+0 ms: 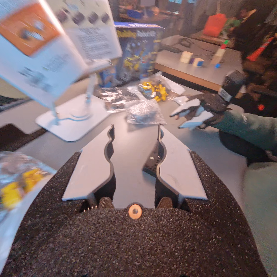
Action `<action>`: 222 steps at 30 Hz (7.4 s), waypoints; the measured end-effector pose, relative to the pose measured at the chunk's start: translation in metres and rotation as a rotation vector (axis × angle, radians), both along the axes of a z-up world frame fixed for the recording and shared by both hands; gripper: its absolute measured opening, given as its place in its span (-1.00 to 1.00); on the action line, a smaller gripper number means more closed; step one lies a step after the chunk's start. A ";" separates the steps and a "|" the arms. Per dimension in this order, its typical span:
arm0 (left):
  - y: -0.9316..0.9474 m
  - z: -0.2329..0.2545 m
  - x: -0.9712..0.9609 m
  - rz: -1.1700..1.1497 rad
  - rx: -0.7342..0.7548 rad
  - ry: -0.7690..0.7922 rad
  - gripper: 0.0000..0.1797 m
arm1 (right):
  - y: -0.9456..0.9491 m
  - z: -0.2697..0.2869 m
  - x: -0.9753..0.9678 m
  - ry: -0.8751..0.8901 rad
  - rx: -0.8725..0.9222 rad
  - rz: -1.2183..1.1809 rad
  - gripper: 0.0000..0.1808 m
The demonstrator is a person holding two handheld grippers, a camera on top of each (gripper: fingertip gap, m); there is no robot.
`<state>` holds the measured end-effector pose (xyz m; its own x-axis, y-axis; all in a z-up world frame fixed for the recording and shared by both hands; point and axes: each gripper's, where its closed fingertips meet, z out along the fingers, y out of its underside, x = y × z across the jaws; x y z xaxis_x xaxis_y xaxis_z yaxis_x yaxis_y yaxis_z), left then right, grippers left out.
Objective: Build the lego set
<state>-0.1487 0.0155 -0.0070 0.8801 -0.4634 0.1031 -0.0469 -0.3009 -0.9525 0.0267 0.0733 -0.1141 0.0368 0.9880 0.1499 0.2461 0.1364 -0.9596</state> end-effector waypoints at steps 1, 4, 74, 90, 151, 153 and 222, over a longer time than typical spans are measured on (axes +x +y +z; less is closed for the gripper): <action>-0.005 -0.019 0.026 -0.070 -0.037 -0.043 -0.34 | 0.000 -0.002 0.000 -0.009 0.004 0.001 -0.59; -0.010 -0.089 0.071 -0.188 -0.165 -0.032 -0.19 | -0.004 -0.009 -0.002 -0.032 0.008 0.012 -0.58; -0.019 -0.173 0.106 -0.294 -0.169 0.393 -0.37 | -0.072 -0.069 0.016 -0.477 0.042 0.371 -0.94; -0.046 -0.123 0.150 -0.489 0.008 0.149 -0.96 | -0.087 -0.027 -0.007 -0.233 0.101 0.388 -0.94; -0.056 -0.101 0.153 -0.567 0.057 -0.027 -0.98 | -0.105 0.014 -0.015 0.067 -0.120 0.441 -0.91; -0.056 -0.103 0.154 -0.569 0.047 -0.023 -0.98 | -0.106 0.013 -0.015 0.062 -0.122 0.444 -0.92; -0.011 -0.158 0.101 -0.239 -0.170 0.239 -0.13 | -0.069 -0.004 -0.015 -0.022 -0.087 0.276 -0.92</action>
<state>-0.0474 0.0043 -0.1655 0.7581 -0.6522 0.0015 -0.3493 -0.4079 -0.8436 0.0117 0.0047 -0.1180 -0.2375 0.9694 0.0621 0.2316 0.1186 -0.9655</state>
